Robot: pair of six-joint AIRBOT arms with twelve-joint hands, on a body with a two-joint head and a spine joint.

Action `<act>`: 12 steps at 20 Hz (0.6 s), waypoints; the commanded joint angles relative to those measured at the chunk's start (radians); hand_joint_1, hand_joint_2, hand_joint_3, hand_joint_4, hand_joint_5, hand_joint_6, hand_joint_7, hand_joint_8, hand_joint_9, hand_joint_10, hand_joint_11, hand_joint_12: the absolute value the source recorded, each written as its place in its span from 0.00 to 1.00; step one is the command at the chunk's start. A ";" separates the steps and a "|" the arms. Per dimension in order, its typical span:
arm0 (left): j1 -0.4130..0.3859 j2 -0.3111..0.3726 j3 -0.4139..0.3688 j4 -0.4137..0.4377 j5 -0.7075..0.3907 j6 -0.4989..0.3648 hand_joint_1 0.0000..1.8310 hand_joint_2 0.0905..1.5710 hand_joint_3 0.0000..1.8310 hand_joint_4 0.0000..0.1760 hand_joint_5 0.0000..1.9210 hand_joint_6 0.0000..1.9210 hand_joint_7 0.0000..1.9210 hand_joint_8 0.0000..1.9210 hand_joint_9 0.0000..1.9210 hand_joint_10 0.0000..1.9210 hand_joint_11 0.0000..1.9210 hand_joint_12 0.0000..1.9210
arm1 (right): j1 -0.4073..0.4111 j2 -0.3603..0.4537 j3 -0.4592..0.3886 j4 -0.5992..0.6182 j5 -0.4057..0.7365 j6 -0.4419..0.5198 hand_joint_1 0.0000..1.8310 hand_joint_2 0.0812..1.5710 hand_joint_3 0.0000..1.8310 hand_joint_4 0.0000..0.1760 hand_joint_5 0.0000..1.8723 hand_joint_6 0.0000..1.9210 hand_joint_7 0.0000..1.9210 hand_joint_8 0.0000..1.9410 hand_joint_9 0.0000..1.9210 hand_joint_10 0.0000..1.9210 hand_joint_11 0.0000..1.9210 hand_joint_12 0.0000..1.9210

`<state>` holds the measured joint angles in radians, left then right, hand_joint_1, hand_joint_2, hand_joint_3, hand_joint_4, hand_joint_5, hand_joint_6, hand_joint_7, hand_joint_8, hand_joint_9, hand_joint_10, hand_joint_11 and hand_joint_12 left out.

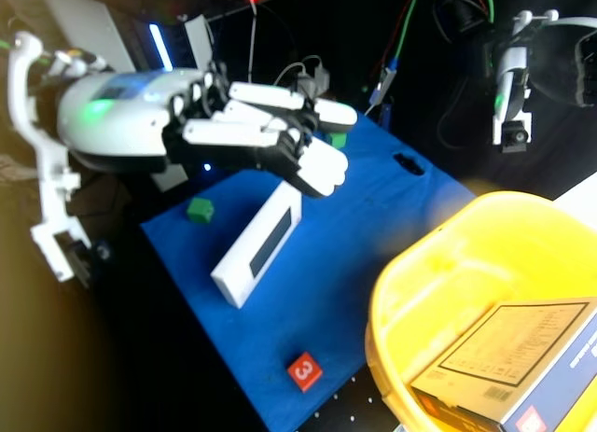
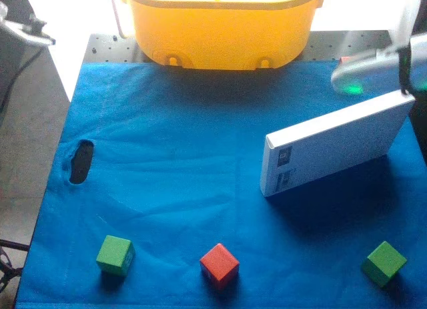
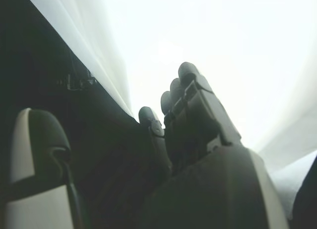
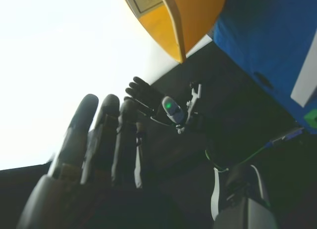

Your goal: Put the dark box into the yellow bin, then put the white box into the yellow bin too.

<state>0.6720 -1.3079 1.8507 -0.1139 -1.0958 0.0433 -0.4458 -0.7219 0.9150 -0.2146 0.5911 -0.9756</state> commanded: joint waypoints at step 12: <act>0.037 0.022 -0.039 -0.043 -0.120 0.009 0.67 0.49 0.00 0.82 0.27 0.00 0.19 0.00 0.16 0.00 0.16 0.00 | -0.141 -0.048 0.004 0.047 0.122 0.006 0.19 0.51 0.00 0.39 0.07 0.00 0.18 0.00 0.17 0.00 0.00 0.43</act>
<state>0.7166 -1.2911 1.8107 -0.1280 -1.1000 0.0601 -0.6022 -0.7719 0.9157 -0.1909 0.5903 -0.9718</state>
